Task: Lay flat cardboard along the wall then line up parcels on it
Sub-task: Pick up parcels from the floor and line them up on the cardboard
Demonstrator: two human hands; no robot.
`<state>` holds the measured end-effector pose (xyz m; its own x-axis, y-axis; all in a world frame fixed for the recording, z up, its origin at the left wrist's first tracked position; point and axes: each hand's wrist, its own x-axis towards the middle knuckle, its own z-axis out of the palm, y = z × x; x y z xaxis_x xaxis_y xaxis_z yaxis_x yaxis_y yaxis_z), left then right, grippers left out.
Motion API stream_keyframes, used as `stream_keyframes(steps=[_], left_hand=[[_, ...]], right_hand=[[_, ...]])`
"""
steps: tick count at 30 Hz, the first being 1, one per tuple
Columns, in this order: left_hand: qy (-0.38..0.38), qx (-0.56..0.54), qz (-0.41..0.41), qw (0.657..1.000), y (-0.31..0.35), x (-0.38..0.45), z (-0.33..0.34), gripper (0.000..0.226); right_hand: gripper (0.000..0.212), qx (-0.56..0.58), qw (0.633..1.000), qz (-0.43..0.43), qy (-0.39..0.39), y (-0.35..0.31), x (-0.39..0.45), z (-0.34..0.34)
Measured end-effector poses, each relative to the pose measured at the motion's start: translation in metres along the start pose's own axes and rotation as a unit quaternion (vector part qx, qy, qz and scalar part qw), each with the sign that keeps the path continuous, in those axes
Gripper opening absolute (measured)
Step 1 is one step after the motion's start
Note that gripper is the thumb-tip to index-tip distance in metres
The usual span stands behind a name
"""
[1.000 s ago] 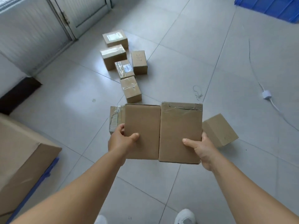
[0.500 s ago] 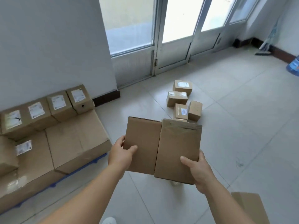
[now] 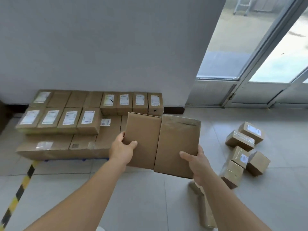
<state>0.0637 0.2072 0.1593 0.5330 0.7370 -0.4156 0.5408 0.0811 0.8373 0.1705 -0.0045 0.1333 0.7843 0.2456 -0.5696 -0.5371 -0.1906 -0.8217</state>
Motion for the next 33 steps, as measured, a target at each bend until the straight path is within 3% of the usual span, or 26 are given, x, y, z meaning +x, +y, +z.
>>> stream_keyframes(steps=[8, 16, 23, 33], left_hand=[[0.076, -0.041, -0.042, 0.995, -0.012, 0.058, -0.127, 0.06], [0.1, -0.044, -0.094, 0.99, -0.046, 0.118, -0.211, 0.06], [0.102, -0.059, -0.161, 0.98, -0.075, 0.179, -0.213, 0.053], [0.071, -0.064, -0.243, 0.965, -0.103, 0.302, -0.149, 0.051]], right_hand=[[0.067, -0.058, 0.995, -0.004, -0.078, -0.023, 0.019, 0.146], [0.067, -0.091, 0.991, 0.025, -0.099, -0.012, 0.036, 0.263], [0.063, -0.138, 0.986, 0.058, -0.07, 0.002, 0.088, 0.307], [0.057, -0.176, 0.973, 0.138, -0.06, 0.029, 0.231, 0.32]])
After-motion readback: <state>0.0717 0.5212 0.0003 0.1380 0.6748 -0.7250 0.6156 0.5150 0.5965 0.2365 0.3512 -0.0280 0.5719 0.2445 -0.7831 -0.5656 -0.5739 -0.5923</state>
